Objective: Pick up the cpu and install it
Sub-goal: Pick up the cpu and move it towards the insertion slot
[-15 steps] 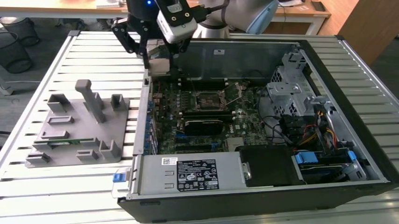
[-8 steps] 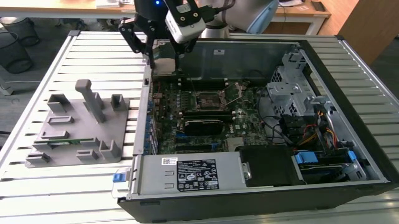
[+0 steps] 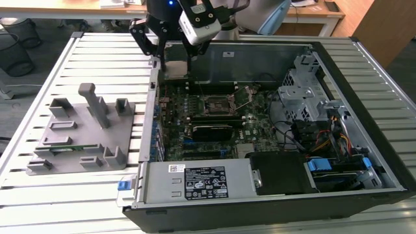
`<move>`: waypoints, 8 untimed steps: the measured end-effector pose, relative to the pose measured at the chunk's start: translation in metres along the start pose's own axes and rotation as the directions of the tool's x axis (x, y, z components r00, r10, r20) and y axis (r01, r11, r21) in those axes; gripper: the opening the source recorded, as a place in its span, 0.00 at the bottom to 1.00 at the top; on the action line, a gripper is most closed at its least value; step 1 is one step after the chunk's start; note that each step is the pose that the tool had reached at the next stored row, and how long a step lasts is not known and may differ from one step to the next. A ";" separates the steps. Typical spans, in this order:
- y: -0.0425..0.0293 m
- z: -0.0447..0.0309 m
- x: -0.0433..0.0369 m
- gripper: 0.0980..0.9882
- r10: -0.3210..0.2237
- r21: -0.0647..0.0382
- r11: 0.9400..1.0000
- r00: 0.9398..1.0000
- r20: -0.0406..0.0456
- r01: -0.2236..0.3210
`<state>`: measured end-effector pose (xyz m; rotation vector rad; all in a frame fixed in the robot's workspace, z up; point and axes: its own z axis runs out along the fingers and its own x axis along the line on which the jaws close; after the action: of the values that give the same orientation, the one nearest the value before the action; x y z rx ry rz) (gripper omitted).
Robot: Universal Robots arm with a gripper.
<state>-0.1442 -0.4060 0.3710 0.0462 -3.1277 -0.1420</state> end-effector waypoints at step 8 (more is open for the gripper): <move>-0.0002 0.0000 -0.0062 0.48 0.000 0.000 1.000 1.000 0.002 0.000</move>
<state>-0.1380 -0.4060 0.3709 0.0463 -3.1301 -0.1422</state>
